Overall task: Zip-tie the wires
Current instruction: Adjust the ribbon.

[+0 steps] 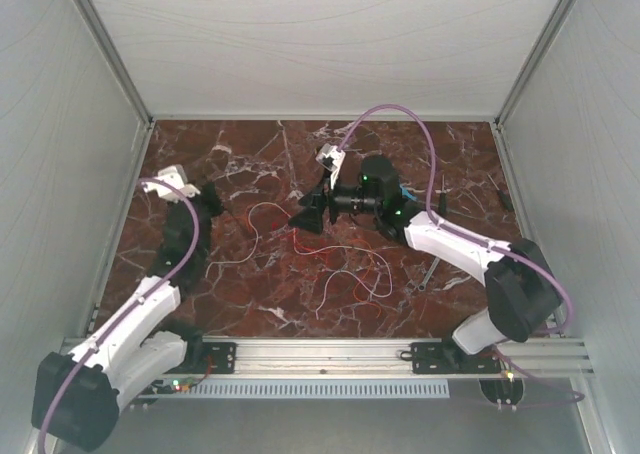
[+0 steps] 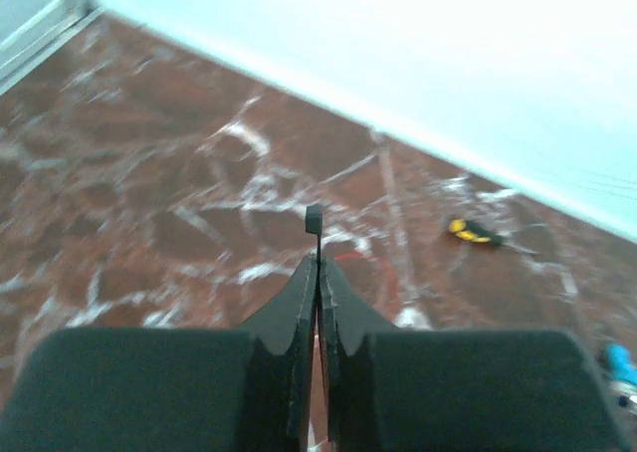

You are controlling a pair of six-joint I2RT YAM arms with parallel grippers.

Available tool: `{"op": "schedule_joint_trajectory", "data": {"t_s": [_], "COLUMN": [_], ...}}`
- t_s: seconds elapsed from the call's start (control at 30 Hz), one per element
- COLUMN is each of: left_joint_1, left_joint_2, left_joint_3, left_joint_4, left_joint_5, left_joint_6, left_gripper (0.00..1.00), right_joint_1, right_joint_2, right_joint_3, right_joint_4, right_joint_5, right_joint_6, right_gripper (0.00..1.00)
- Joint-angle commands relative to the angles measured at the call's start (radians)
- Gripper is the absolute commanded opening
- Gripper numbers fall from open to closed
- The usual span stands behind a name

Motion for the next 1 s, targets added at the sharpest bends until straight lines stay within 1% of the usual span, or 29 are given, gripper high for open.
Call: {"op": "schedule_joint_trajectory", "data": {"t_s": [0.0, 0.07, 0.1, 0.23, 0.3, 0.47, 0.57, 0.7, 0.8, 0.9, 0.97], "left_joint_1": [0.058, 0.063, 0.063, 0.063, 0.062, 0.063, 0.063, 0.061, 0.061, 0.060, 0.059], "left_joint_2": [-0.049, -0.064, -0.066, -0.056, -0.052, -0.036, -0.022, -0.033, -0.022, -0.001, 0.002], "left_joint_3": [0.149, 0.194, 0.260, 0.337, 0.357, 0.351, 0.341, 0.329, 0.329, 0.336, 0.325], "left_joint_4": [0.058, 0.034, -0.015, -0.054, -0.043, 0.067, 0.130, 0.157, 0.182, 0.191, 0.248], "left_joint_5": [0.403, 0.577, 0.830, 1.109, 1.213, 1.388, 1.504, 1.573, 1.656, 1.673, 1.681], "left_joint_6": [0.108, 0.093, 0.082, 0.066, 0.049, -0.047, -0.090, -0.078, -0.074, -0.095, -0.130], "left_gripper": [0.00, 0.00, 0.00, 0.00, 0.00, 0.00, 0.00, 0.00, 0.00, 0.00, 0.00], "right_joint_1": [-0.003, -0.005, -0.006, -0.007, -0.007, -0.007, -0.006, -0.003, 0.010, 0.027, 0.041], "right_joint_2": [-0.081, -0.123, -0.191, -0.258, -0.276, -0.300, -0.309, -0.336, -0.342, -0.342, -0.350], "right_joint_3": [0.031, 0.023, -0.003, -0.028, -0.030, -0.038, -0.016, 0.016, 0.057, 0.098, 0.102], "right_joint_4": [-0.061, -0.074, -0.074, -0.098, -0.111, -0.081, -0.082, -0.083, -0.130, -0.179, -0.179], "right_joint_5": [-0.061, -0.068, -0.058, -0.023, -0.029, -0.052, -0.081, -0.061, -0.032, -0.018, -0.008], "right_joint_6": [-0.054, -0.049, -0.020, 0.024, 0.043, 0.110, 0.130, 0.161, 0.171, 0.170, 0.169], "right_gripper": [0.74, 0.74, 0.74, 0.74, 0.74, 0.72, 0.72, 0.69, 0.63, 0.57, 0.55]}}
